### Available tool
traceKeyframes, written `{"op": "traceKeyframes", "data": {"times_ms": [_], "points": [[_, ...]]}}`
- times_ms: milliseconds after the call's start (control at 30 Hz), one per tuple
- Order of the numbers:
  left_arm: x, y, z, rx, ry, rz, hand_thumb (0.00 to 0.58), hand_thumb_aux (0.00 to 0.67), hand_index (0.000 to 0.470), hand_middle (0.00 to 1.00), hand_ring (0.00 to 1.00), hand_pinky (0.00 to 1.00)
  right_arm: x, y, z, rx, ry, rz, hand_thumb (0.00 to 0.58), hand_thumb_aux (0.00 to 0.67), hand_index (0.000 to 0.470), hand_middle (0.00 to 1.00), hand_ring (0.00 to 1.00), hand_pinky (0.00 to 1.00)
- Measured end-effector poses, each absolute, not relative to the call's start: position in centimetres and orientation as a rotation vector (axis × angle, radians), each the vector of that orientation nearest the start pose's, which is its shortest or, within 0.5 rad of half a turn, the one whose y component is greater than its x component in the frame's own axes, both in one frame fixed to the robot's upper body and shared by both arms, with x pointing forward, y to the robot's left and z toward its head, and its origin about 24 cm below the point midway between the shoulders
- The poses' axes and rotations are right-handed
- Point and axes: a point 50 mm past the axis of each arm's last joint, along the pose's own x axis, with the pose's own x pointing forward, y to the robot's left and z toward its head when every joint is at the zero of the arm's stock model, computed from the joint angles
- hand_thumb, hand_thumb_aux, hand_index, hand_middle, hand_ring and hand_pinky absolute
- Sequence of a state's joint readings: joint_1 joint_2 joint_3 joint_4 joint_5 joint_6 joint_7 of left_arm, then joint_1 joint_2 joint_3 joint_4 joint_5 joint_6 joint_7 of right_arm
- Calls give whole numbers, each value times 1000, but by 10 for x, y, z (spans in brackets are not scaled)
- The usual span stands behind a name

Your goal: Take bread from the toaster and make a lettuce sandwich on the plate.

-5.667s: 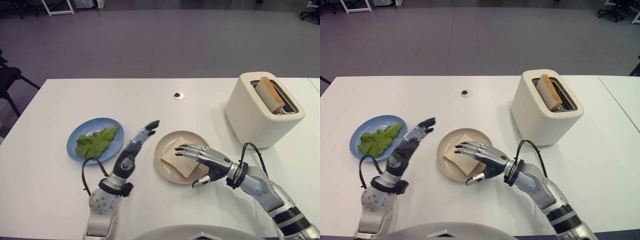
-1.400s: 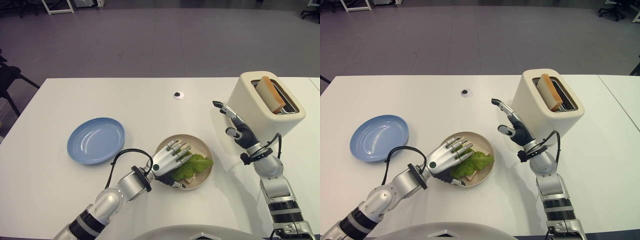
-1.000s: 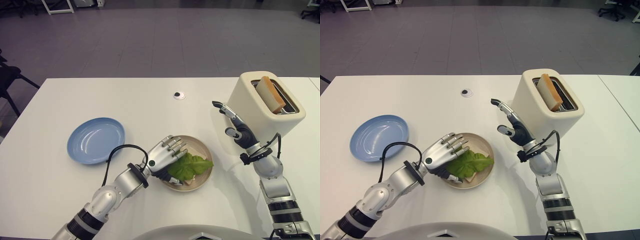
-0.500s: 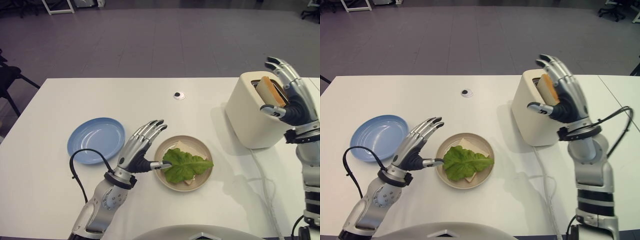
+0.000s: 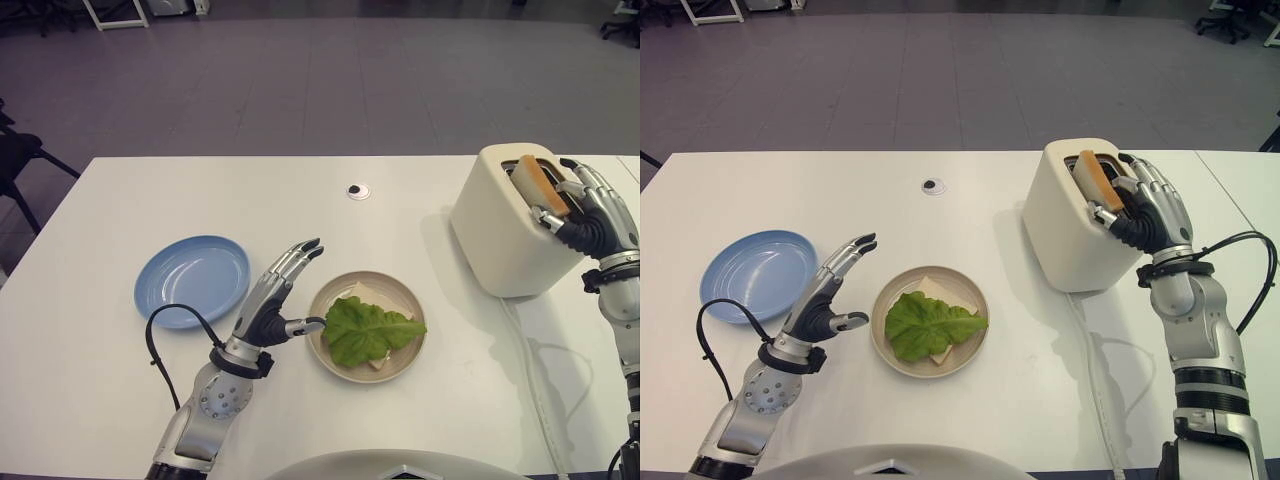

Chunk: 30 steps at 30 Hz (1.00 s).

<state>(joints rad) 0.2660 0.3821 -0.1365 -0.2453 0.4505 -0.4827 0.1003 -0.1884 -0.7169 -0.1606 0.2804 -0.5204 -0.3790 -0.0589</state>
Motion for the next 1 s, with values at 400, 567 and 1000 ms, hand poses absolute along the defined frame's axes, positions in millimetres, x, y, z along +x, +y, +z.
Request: {"op": "traceKeyframes", "data": {"times_ms": [400,567,1000], "points": [[187,161,79,716,-474,-236,0,0,0,0,0,0,280,-299,130,-1047,-251,-55,580,670,470,0,0,0],[187,161,79,713,-478,-222,0,0,0,0,0,0,288,-299,169,-764,-387,-110,580,670,470,0,0,0],[193,161,79,684,-488,-199,0,0,0,0,0,0,264,-211,224,-430,-502,523,580,670,470,0,0,0]]}}
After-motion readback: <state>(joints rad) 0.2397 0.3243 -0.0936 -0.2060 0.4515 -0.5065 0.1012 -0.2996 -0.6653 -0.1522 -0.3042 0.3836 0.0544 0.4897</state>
